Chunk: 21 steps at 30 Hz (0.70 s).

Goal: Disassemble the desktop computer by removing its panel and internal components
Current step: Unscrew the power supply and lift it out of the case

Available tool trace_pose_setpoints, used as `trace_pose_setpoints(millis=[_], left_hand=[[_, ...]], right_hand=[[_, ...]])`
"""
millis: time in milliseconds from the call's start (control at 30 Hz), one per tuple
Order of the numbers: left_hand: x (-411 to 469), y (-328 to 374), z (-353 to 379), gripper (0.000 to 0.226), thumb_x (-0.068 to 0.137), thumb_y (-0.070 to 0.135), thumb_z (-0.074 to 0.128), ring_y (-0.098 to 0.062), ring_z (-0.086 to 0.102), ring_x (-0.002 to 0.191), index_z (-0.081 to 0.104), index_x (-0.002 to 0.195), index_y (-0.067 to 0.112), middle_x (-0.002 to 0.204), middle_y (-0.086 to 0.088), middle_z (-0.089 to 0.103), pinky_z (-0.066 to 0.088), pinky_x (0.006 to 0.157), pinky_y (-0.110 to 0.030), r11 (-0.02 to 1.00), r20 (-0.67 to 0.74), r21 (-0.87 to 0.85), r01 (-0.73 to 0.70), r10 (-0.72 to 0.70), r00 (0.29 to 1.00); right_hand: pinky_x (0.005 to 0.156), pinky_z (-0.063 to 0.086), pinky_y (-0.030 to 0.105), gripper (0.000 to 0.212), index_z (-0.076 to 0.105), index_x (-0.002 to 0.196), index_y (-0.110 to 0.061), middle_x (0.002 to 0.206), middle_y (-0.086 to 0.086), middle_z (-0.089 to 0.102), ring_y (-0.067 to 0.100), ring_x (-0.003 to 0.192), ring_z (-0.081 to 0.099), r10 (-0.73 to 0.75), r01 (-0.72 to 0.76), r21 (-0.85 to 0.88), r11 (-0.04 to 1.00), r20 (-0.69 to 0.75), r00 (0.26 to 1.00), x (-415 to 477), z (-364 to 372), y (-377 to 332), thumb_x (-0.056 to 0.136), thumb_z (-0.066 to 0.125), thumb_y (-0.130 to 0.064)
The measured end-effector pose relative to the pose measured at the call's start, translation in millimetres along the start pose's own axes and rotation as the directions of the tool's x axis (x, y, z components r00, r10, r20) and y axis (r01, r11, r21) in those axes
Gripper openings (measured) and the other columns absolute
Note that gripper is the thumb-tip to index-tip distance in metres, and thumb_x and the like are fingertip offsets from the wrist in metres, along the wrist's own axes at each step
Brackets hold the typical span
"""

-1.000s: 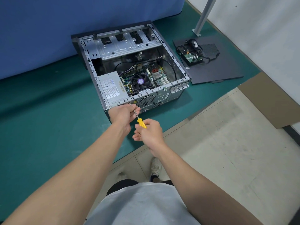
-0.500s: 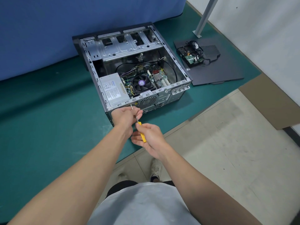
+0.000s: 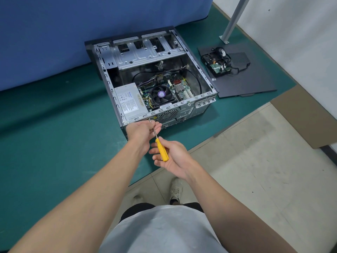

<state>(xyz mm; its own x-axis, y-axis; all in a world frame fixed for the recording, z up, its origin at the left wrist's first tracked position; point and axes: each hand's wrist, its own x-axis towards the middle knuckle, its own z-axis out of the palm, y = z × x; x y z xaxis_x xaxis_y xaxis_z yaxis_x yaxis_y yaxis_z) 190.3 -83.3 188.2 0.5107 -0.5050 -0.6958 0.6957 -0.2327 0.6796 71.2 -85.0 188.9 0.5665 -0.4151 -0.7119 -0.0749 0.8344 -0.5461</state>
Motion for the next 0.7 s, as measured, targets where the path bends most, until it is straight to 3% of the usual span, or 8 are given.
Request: trace_pose_setpoints(millis=[133,267,333,467,567,700], left_hand=[[-0.8,-0.3,-2.5,0.01,0.093,-0.012,0.048,-0.027,0.072,0.074,0.057,0.096,-0.012,0.089,-0.025,0.067,0.06,0.066,-0.028,0.994,0.086,-0.105,0.04,-0.031,0.996],[-1.0,-0.9,-0.6,0.008,0.09,-0.012,0.053,-0.025,0.072,0.068,0.06,0.087,-0.01,0.086,-0.022,0.068,0.06,0.063,-0.028,0.996,-0.001,-0.087,0.009,-0.009,1.0],[0.2,-0.1,-0.7,0.007,0.088,-0.011,0.057,-0.023,0.072,0.066,0.062,0.083,-0.01,0.086,-0.021,0.068,0.059,0.061,-0.026,0.998,-0.044,-0.059,-0.003,0.0,0.999],[1.2,-0.3,-2.4,0.01,0.09,-0.011,0.054,-0.024,0.073,0.067,0.061,0.084,-0.009,0.085,-0.022,0.069,0.058,0.06,-0.024,0.996,-0.03,-0.089,0.008,-0.01,0.999],[0.1,-1.9,-2.7,0.01,0.092,-0.011,0.051,-0.025,0.073,0.07,0.06,0.087,-0.01,0.086,-0.023,0.069,0.059,0.062,-0.027,0.99,0.003,-0.137,0.018,-0.018,1.0],[0.3,-1.5,-1.8,0.009,0.091,-0.01,0.052,-0.028,0.072,0.073,0.06,0.087,-0.009,0.087,-0.023,0.069,0.06,0.064,-0.03,0.988,-0.011,-0.149,0.034,-0.036,0.999]], right_hand=[[0.048,0.048,0.023,0.018,0.06,0.095,0.0,0.073,0.011,0.064,0.015,0.053,0.056,-0.03,0.03,-0.008,1.0,-0.003,1.0,-1.5,-3.0,-3.7,0.097,0.052,-0.016],[0.041,0.039,0.02,0.007,0.056,0.095,-0.002,0.069,0.009,0.056,0.011,0.047,0.048,-0.127,0.098,-0.183,0.978,-0.156,0.98,2.8,4.9,-3.0,0.09,0.061,-0.003],[0.042,0.033,0.02,0.006,0.058,0.092,-0.001,0.069,0.008,0.055,0.011,0.048,0.043,-0.13,0.097,-0.197,0.976,-0.161,0.978,2.9,5.0,-3.2,0.09,0.061,-0.006],[0.055,0.046,0.024,0.016,0.059,0.099,0.005,0.078,0.014,0.061,0.015,0.06,0.053,-0.041,0.031,-0.109,0.994,-0.097,0.994,-1.2,2.5,-6.1,0.096,0.051,-0.009],[0.06,0.054,0.03,0.012,0.057,0.103,-0.003,0.081,0.012,0.065,0.019,0.062,0.061,-0.042,0.017,-0.192,0.981,-0.127,0.991,-1.4,2.1,-6.5,0.094,0.058,-0.012],[0.043,0.035,0.023,0.013,0.054,0.095,-0.007,0.075,0.009,0.059,0.011,0.046,0.043,-0.051,0.012,-0.223,0.975,-0.17,0.984,-1.5,6.7,-8.5,0.093,0.061,-0.018]])
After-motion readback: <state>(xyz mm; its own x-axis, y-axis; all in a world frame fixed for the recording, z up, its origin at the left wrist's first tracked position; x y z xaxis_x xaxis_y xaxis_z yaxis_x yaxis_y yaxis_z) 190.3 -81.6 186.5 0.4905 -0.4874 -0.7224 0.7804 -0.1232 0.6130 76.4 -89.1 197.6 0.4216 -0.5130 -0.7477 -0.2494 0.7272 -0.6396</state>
